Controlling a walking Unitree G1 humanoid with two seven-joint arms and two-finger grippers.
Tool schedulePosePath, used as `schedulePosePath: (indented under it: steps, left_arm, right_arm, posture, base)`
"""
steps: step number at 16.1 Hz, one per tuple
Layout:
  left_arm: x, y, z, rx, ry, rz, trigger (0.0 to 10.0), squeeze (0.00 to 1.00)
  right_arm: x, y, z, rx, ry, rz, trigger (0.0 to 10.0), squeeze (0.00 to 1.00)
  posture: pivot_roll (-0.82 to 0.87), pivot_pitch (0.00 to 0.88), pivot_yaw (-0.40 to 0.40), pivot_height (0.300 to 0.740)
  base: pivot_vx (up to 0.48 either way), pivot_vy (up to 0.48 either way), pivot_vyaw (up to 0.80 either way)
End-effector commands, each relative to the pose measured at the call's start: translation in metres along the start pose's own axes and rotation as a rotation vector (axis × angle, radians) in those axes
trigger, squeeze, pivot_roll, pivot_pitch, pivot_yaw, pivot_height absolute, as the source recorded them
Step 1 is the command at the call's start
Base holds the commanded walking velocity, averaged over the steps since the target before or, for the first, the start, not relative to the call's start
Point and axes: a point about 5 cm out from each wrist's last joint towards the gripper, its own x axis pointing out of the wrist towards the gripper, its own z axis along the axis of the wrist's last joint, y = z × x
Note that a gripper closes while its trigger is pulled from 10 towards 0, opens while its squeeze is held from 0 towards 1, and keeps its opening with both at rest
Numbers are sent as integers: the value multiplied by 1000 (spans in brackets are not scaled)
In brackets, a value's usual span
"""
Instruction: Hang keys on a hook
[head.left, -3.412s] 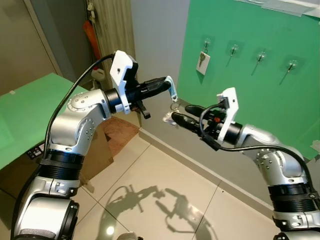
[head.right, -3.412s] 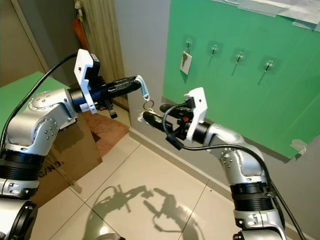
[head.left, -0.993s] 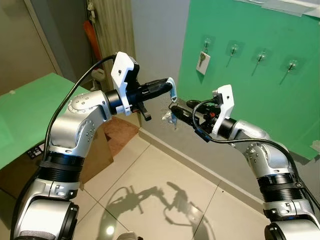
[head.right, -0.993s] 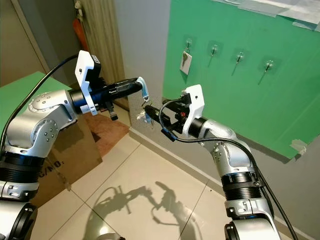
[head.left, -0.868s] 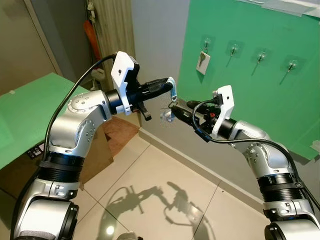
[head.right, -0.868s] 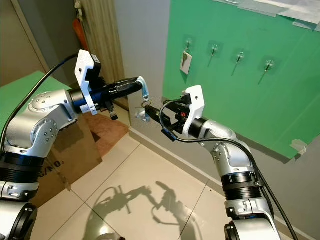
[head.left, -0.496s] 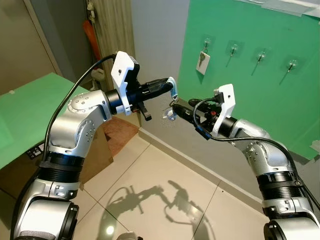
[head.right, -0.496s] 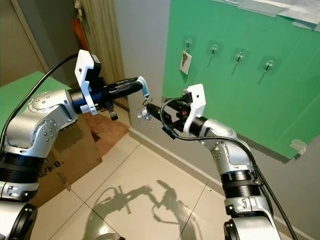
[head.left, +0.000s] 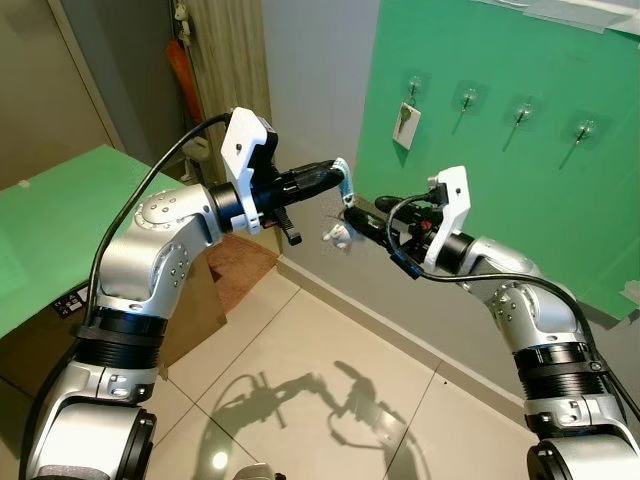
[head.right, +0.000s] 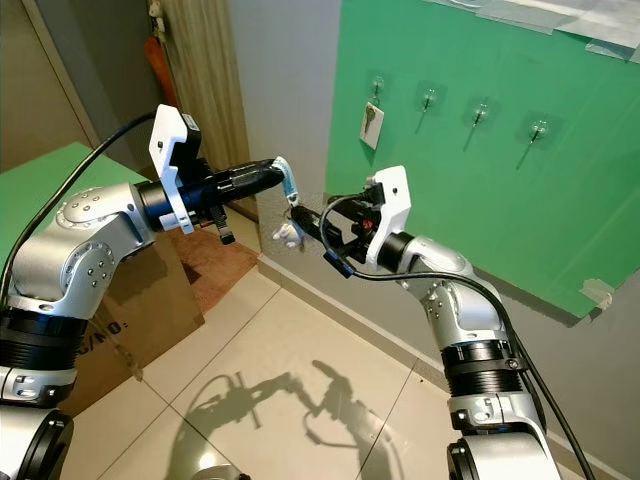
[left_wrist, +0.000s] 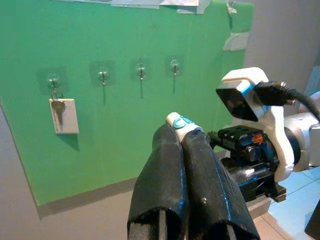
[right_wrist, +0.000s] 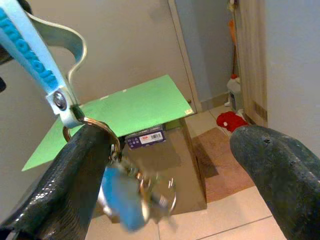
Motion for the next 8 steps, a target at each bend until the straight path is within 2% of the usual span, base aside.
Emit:
schedulePosePath:
  steps: [1,5,6,7,8]
  left_arm:
    - [-2,0,4,14,-1,-4,0,0]
    - [-2,0,3,12,0,-5,0,0]
    - [-2,0,3,12,0,-5,0,0]
    - [-2,0,3,12,0,-5,0,0]
    - [-2,0,4,12,-1,-5,0,0]
  right_arm:
    - [-3,0,4,-3,-13,3,10000,0]
    - [-1,1,2,3,-9,4,10000,0]
    - [-1,1,2,6,-12,4,1255,0]
    - [-1,2,2,9,-14,8,0,0]
    - [-1,2,2,10,-16,8,0,0]
  posture:
    - [55,0,-13,740]
    - [56,0,-12,740]
    - [57,0,-12,740]
    - [57,0,-12,740]
    - [58,0,-12,740]
  base:
    - [0,0,0]
    - [0,0,0]
    - [0,0,0]
    - [0,0,0]
    - [0,0,0]
